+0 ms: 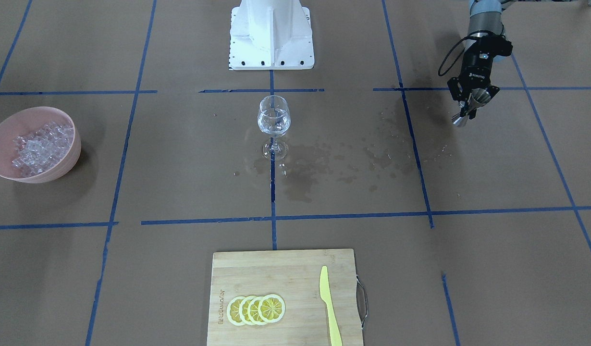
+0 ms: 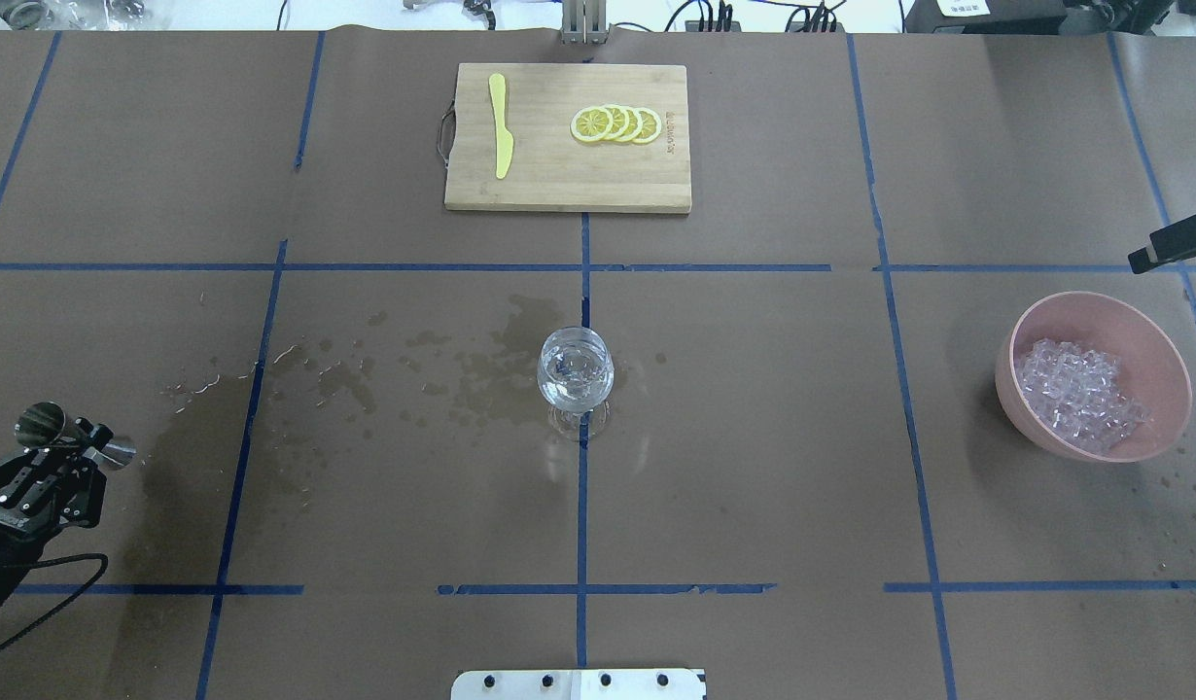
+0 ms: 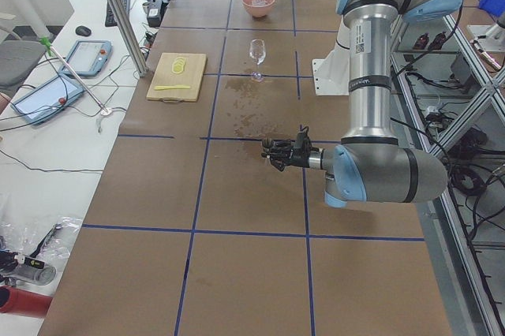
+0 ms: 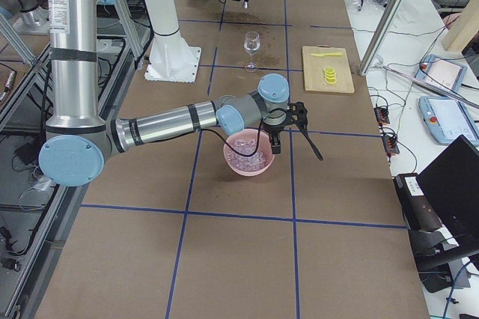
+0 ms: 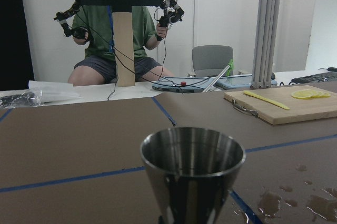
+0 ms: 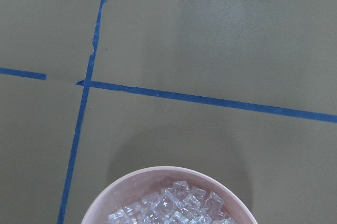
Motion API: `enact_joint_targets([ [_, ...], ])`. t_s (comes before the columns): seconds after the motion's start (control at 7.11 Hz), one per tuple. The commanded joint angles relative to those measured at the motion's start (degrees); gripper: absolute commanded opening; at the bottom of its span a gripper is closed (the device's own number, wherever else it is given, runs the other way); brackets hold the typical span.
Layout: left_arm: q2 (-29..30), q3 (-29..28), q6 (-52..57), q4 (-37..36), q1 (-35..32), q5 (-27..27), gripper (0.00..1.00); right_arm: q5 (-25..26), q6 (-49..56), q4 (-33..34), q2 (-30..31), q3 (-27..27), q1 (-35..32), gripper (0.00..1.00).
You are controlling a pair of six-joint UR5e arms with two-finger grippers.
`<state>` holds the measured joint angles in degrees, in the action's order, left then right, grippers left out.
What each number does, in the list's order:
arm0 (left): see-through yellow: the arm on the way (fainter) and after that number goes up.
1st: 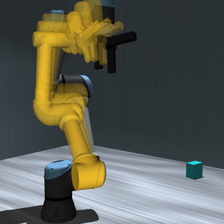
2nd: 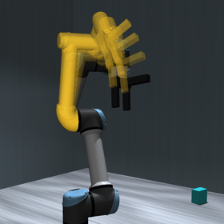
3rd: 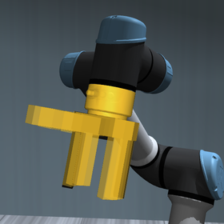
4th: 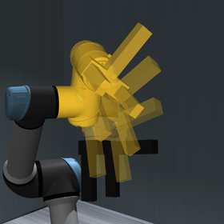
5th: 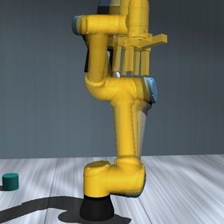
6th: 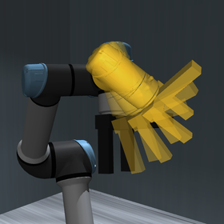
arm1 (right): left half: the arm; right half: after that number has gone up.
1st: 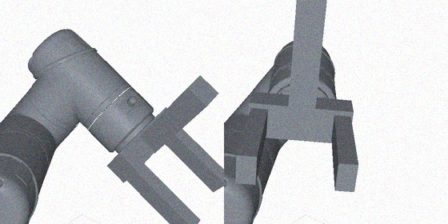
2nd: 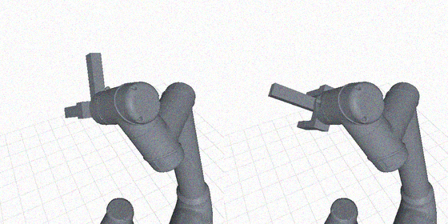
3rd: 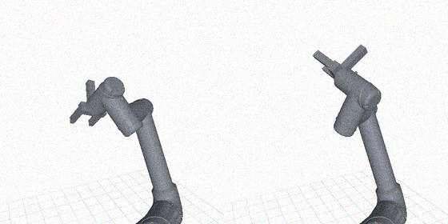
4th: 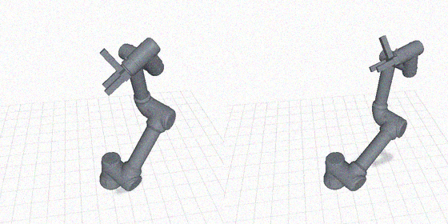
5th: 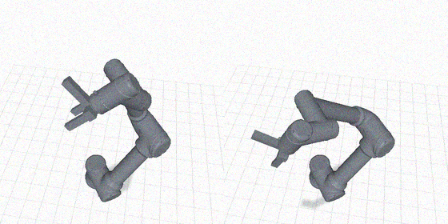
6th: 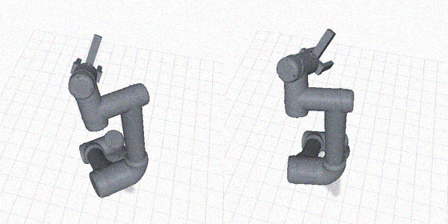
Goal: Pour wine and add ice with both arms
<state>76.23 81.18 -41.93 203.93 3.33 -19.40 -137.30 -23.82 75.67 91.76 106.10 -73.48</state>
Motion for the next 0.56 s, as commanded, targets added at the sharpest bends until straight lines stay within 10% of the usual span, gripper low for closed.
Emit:
enact_joint_targets([
  [0.0, 0.06, -0.41, -0.26, -0.02, 0.27, 0.15, 0.00, -0.07, 0.00, 0.00, 0.52, 0.16, 0.00, 1.00],
  [0.42, 0.15, -0.76, -0.26, -0.28, 0.71, -0.02, 0.00, -0.16, 0.00, 0.00, 0.70, 0.51, 0.00, 1.00],
])
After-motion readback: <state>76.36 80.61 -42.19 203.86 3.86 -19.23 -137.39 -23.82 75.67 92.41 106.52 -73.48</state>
